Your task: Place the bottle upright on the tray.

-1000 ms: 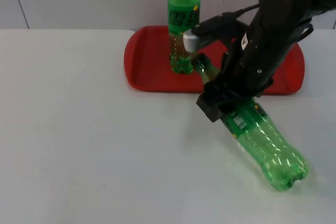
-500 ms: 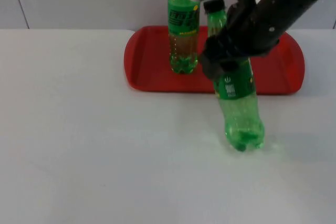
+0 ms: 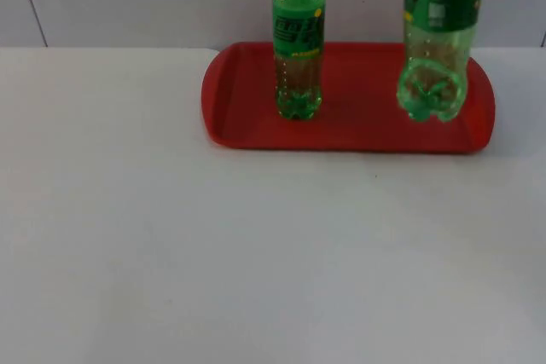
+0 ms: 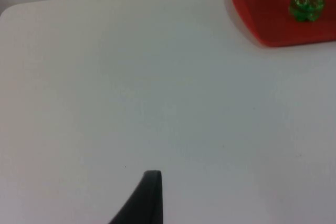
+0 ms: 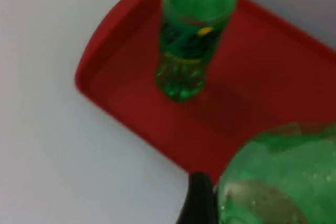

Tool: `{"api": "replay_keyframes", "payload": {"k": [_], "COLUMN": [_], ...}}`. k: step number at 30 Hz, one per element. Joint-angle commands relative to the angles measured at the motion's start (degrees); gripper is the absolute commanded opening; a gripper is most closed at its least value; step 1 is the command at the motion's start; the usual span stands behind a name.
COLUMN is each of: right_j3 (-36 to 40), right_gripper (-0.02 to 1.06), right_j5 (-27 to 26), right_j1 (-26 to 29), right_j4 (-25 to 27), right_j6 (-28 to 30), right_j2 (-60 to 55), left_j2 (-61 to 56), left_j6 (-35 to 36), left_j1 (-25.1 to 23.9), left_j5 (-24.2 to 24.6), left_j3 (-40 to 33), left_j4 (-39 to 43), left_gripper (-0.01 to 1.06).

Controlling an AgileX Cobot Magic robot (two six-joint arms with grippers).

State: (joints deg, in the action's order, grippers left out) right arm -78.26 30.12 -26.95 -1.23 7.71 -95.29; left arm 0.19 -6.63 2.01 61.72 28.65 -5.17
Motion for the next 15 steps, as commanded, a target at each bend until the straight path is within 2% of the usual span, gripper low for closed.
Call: {"api": "replay_keyframes", "payload": {"k": [1, 15], "right_j3": [0.01, 0.01], "right_gripper": [0.00, 0.00], "right_j5": [-1.07, -11.19], "right_j1": [1.67, 5.16], "right_j4": [-0.18, -1.23], "right_j6": [0.59, 0.09], "right_j2": [1.83, 1.65], "left_j2": [-0.19, -0.19], "left_j6": [0.11, 0.11], "left_j1": [-0.09, -0.09], "left_j5": [0.02, 0.02], "left_j3": [-0.25, -0.25], "left_j4": [0.09, 0.09], "left_gripper": [1.05, 1.05]}}
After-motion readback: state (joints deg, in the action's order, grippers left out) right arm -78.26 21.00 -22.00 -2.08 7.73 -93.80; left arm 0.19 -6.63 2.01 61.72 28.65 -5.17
